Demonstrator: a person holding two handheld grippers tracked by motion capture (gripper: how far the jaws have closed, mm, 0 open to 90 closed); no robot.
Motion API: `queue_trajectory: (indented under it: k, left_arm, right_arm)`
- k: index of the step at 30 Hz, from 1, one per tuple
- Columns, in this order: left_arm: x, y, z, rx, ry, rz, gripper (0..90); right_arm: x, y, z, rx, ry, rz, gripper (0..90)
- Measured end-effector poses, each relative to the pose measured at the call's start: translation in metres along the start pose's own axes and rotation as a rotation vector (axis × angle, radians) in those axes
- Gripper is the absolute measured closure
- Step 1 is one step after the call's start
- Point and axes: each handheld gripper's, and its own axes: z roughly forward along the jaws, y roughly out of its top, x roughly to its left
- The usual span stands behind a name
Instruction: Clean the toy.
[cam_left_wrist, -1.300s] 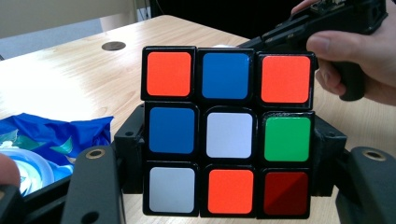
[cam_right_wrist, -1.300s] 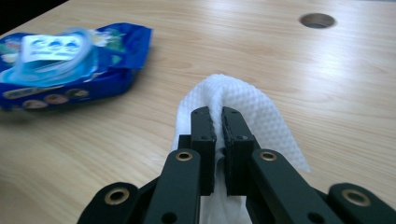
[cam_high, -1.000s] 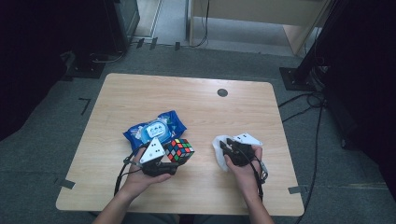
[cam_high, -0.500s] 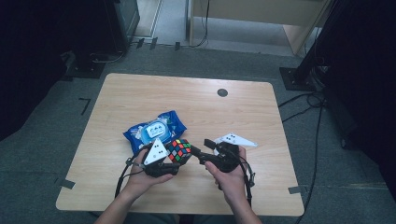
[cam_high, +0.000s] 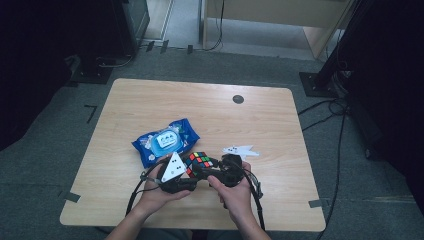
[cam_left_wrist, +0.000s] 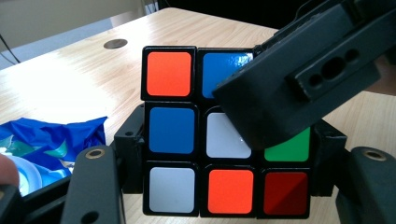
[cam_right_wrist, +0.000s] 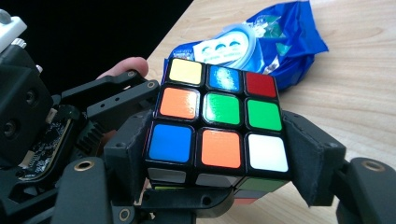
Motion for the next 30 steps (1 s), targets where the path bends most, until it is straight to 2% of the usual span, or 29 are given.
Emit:
queue_trajectory:
  k: [4, 11, 16, 20, 23, 27, 30]
  left_arm:
    - [-0.001, -0.001, 0.001, 0.012, 0.016, 0.016, 33.8]
    - [-0.003, 0.0, 0.002, 0.012, 0.02, 0.018, 33.5]
    - [-0.004, -0.001, 0.005, 0.033, 0.026, 0.031, 33.1]
    - [-0.005, -0.001, 0.007, 0.054, 0.027, 0.041, 32.1]
    - [-0.006, -0.001, 0.008, 0.071, 0.026, 0.044, 30.8]
    - [-0.007, -0.001, 0.009, 0.077, 0.024, 0.044, 28.7]
    - [-0.007, -0.001, 0.007, 0.069, 0.026, 0.057, 31.4]
  right_arm:
    - [-0.001, -0.002, 0.002, 0.008, 0.002, 0.01, 32.8]
    - [0.006, -0.003, 0.0, -0.001, -0.047, -0.055, 34.2]
    - [0.014, -0.004, 0.001, 0.005, -0.117, -0.146, 34.2]
    - [0.022, -0.006, 0.003, 0.013, -0.181, -0.252, 34.2]
    - [0.028, -0.007, 0.004, 0.028, -0.209, -0.324, 34.2]
    - [0.032, -0.007, 0.006, 0.054, -0.22, -0.399, 34.2]
    - [0.031, -0.005, 0.005, 0.067, -0.211, -0.405, 34.2]
